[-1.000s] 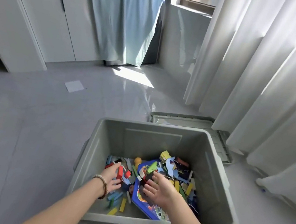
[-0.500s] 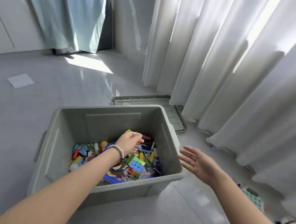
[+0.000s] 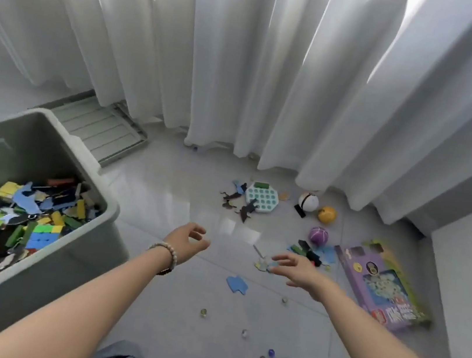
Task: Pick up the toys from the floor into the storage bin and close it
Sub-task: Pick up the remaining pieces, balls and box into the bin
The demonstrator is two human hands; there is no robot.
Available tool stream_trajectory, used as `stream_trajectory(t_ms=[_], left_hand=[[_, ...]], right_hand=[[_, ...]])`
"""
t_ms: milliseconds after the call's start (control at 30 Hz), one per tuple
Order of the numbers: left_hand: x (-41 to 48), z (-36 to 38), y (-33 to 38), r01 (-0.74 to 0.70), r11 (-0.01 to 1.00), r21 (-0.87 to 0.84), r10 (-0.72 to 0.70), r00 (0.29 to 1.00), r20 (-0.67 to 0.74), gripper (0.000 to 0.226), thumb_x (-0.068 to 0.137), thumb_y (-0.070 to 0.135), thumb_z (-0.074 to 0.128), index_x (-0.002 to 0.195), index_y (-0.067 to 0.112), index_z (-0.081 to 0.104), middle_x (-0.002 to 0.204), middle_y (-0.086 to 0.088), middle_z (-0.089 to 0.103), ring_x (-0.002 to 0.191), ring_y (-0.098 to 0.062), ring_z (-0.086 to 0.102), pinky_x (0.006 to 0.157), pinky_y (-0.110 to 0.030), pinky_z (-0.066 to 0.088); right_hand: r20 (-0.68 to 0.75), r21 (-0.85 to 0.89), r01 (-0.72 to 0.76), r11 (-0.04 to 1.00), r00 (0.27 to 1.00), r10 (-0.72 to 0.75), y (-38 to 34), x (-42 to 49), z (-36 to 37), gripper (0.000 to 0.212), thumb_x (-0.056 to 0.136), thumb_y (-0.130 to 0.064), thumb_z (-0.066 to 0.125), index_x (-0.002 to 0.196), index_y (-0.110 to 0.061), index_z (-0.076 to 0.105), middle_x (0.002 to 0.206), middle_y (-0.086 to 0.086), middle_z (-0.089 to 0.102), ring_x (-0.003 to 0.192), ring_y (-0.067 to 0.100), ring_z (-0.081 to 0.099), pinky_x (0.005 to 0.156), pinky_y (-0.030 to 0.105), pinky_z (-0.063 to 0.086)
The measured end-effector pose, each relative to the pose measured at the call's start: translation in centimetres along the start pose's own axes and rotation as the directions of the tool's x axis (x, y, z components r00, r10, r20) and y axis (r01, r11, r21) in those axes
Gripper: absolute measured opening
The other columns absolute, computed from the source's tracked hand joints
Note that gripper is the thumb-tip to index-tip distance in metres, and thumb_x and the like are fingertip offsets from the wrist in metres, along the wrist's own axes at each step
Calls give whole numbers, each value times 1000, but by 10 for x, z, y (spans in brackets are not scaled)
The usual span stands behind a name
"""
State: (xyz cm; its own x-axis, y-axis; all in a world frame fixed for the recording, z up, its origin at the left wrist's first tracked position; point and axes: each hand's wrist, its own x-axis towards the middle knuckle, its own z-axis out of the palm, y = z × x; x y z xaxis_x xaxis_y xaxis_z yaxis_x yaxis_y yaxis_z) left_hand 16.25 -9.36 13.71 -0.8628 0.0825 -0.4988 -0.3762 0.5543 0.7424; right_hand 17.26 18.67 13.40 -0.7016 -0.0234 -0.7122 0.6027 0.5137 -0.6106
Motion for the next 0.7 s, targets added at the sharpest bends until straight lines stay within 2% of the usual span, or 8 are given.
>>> stream_trajectory(t_ms=[133, 200, 267, 400, 633, 700], left_hand=[[25, 43, -24, 50, 989, 142, -60, 996, 70, 37, 86, 33, 62, 119, 19, 52, 115, 1, 55, 99, -18, 56, 90, -32, 47], [34, 57, -34, 62, 981, 183, -78, 994, 82, 36, 86, 33, 62, 118, 20, 51, 118, 0, 55, 97, -18, 55, 91, -33, 47], [39, 68, -43, 57, 970, 237, -81, 992, 92, 38, 86, 34, 62, 119, 22, 50, 120, 1, 54, 99, -18, 56, 92, -32, 47], [40, 89, -60, 23, 931, 364, -85, 984, 155, 43, 84, 38, 63, 123, 25, 49, 125, 1, 52, 105, -18, 58, 92, -29, 47], [21, 126, -113, 5, 914, 405, -101, 971, 216, 46, 82, 41, 64, 124, 28, 49, 126, 1, 48, 104, -16, 56, 90, -26, 46], [16, 135, -130, -6, 917, 398, -83, 975, 206, 45, 82, 40, 64, 123, 28, 50, 126, 1, 47, 107, -17, 55, 94, -26, 46]], right_hand=[[18, -11, -65, 998, 998, 65, 56, 21, 0, 35, 81, -26, 71, 115, -20, 61, 122, 5, 53, 107, 17, 53, 70, 22, 45], [25, 8, -75, 997, 997, 75, 73, 31, 3, 36, 81, -24, 71, 115, -19, 60, 120, 5, 53, 105, 16, 53, 68, 19, 44], [15, 14, -68, 998, 998, 68, 85, 40, 7, 34, 80, -23, 72, 112, -20, 61, 121, 5, 52, 106, 16, 53, 71, 21, 44], [2, -34, -56, 998, 998, 56, 111, 45, 21, 29, 75, -25, 76, 100, -29, 63, 122, 3, 51, 109, 16, 53, 88, 28, 45], [-8, -57, -55, 997, 998, 54, 170, 27, 61, 30, 73, -25, 79, 97, -28, 62, 116, 2, 51, 96, 12, 52, 76, 18, 43], [-33, -63, -60, 996, 998, 58, 189, 23, 74, 32, 70, -24, 81, 94, -29, 61, 115, 2, 51, 91, 10, 52, 77, 17, 44]])
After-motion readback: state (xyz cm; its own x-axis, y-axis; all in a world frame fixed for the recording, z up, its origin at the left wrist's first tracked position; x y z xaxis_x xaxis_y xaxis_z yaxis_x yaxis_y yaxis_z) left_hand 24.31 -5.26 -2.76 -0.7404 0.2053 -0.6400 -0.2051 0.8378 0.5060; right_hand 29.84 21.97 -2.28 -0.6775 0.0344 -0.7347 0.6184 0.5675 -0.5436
